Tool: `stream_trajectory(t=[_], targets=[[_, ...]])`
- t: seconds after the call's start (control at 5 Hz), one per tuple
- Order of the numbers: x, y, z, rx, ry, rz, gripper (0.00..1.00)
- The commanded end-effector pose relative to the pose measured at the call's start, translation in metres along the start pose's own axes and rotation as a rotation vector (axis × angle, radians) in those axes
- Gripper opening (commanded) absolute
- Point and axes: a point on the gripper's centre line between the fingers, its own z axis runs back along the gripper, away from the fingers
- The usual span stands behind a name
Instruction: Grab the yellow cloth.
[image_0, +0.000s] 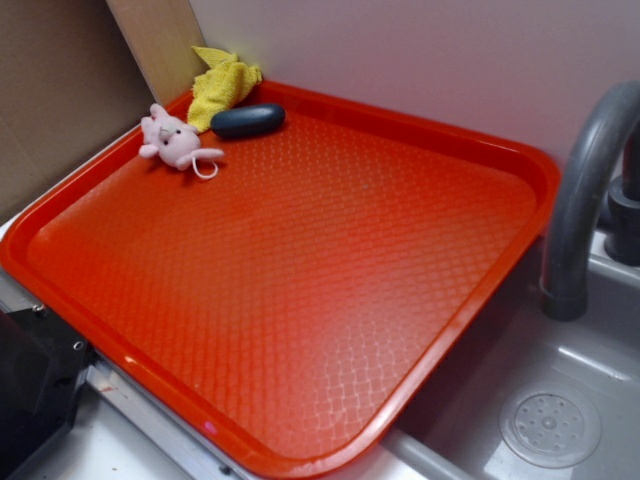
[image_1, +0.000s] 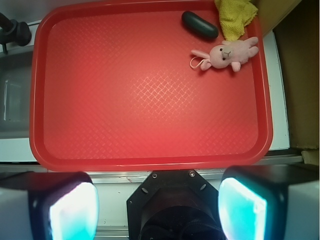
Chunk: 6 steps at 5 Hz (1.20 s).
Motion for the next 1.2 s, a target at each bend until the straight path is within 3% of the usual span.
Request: stream_trajectory(t=[0.0,0.2,0.6,0.8,1.0], targets=[[0.000,0.000,0.000,0.000,0.000,0.000,1.00],[0.044,0.024,-0.040,-0.016,-0.037,-0.027,1.00],[0.097,0.077,-0.091,0.044,-0.103,-0.030,1.00],[0.125,0.085,-0.115,0.114,-0.132,-0.063,1.00],[0.125,0.085,-0.115,0.114,-0.132,-0.063,1.00]])
